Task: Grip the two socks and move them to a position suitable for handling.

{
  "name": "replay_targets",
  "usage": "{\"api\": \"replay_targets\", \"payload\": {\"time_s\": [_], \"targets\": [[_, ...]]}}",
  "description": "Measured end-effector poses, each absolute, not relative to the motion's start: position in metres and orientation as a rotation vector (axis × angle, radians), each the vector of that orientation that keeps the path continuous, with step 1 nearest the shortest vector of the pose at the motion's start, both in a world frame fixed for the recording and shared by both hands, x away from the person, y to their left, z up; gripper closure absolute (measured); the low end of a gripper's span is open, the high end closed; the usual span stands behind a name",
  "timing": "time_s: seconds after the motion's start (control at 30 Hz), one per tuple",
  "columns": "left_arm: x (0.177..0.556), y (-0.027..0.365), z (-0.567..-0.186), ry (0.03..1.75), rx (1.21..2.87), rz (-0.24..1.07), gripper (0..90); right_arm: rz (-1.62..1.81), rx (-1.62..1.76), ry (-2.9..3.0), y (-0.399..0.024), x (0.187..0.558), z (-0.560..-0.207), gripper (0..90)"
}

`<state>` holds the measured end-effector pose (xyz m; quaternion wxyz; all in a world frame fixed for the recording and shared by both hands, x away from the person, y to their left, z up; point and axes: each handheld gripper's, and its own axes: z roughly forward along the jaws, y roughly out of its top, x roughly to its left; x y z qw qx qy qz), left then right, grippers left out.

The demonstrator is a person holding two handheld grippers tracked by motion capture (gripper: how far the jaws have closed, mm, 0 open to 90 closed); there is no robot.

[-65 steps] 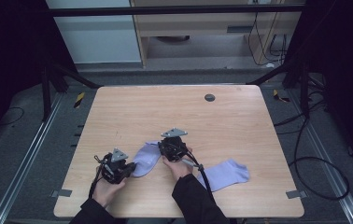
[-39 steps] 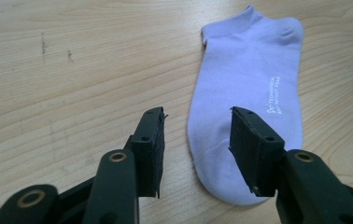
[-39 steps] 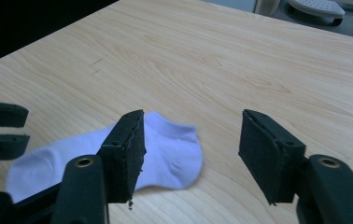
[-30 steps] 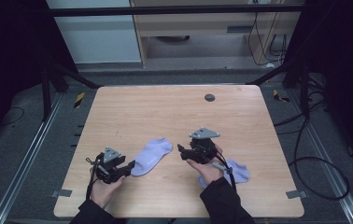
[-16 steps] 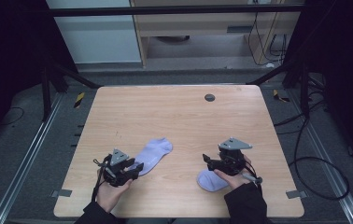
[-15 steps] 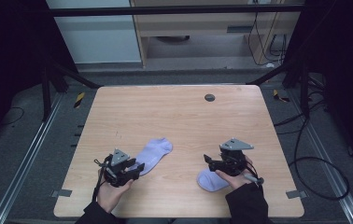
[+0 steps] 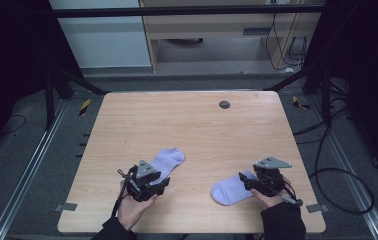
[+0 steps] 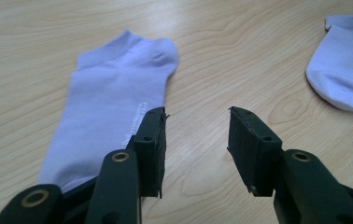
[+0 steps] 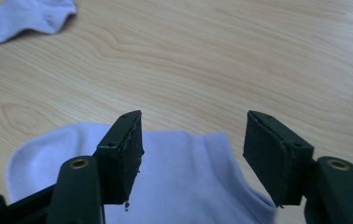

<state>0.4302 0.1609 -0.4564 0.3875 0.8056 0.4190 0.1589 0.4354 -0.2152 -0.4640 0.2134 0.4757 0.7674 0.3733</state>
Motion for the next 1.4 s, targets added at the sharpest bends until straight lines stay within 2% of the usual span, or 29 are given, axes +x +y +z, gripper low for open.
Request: {"api": "replay_targets", "payload": {"time_s": [0.3, 0.77, 1.23, 1.4], "targets": [[0.431, 0.115, -0.457, 1.005, 2.121, 0.362, 56.5, 0.963, 1.385, 2.12, -0.241, 0.433, -0.471, 45.9], [0.429, 0.05, -0.466, 0.91, 2.186, 0.293, 55.7, 0.892, 1.452, 2.164, -0.255, 0.439, -0.485, 56.8], [0.428, 0.023, -0.486, 0.903, 2.247, 0.235, 57.7, 0.849, 1.449, 2.219, -0.254, 0.441, -0.491, 67.7], [0.428, 0.019, -0.489, 0.918, 2.265, 0.245, 63.9, 0.855, 1.455, 2.233, -0.253, 0.44, -0.492, 73.5]]}}
